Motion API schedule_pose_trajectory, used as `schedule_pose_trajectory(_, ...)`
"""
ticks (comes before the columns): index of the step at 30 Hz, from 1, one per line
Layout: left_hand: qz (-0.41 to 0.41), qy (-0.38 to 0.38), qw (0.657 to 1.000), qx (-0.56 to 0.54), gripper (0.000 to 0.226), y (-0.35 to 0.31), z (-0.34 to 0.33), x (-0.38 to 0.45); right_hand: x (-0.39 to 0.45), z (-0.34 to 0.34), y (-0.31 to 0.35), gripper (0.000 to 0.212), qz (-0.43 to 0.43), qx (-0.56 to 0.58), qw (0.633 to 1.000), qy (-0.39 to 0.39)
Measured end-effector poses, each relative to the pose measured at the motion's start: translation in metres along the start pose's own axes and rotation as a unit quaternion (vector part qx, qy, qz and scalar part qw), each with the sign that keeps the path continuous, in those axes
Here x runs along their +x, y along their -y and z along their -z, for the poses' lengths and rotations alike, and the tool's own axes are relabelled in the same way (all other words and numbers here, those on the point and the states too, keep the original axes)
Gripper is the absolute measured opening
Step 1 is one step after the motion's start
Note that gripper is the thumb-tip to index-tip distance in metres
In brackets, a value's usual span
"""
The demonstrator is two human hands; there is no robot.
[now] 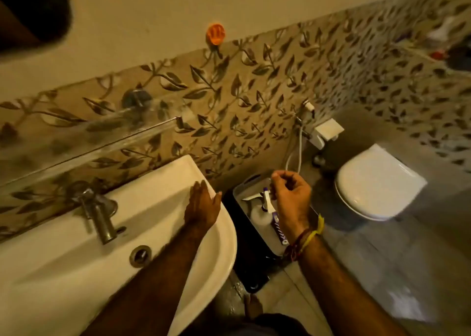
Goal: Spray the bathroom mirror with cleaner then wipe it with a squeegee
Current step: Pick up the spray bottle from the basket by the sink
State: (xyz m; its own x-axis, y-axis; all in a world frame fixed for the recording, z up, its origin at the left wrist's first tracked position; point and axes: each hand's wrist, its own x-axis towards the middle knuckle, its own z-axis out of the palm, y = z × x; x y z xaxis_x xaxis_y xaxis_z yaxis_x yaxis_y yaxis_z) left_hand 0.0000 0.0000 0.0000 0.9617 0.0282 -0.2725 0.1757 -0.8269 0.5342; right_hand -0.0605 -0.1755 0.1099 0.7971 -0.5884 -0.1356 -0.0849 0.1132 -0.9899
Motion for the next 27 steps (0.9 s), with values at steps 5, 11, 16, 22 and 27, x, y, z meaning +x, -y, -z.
schedule_pose_trajectory(5,0.109,-0.037,0.993,-0.001,0.104,-0.027,-0.049,0.019,0.021,0.031,-0.039,0.005,-0.046,-0.073,0.996,-0.033)
schedule_pose_trajectory(11,0.110,-0.111,0.986,0.056,0.108,-0.021,-0.072,0.017,0.058,0.051,-0.090,0.008,-0.102,-0.151,0.983,-0.016)
schedule_pose_trajectory(16,0.118,-0.124,0.983,0.065,0.106,-0.017,-0.074,0.017,0.080,0.041,-0.142,0.010,-0.079,-0.198,0.977,-0.011)
schedule_pose_trajectory(22,0.117,-0.126,0.983,0.068,0.103,-0.020,-0.072,0.020,0.095,0.017,-0.204,0.060,-0.074,-0.251,0.963,0.063)
schedule_pose_trajectory(27,0.114,-0.130,0.984,0.052,0.101,-0.022,-0.072,0.021,0.106,0.007,-0.228,0.079,-0.067,-0.279,0.955,0.076)
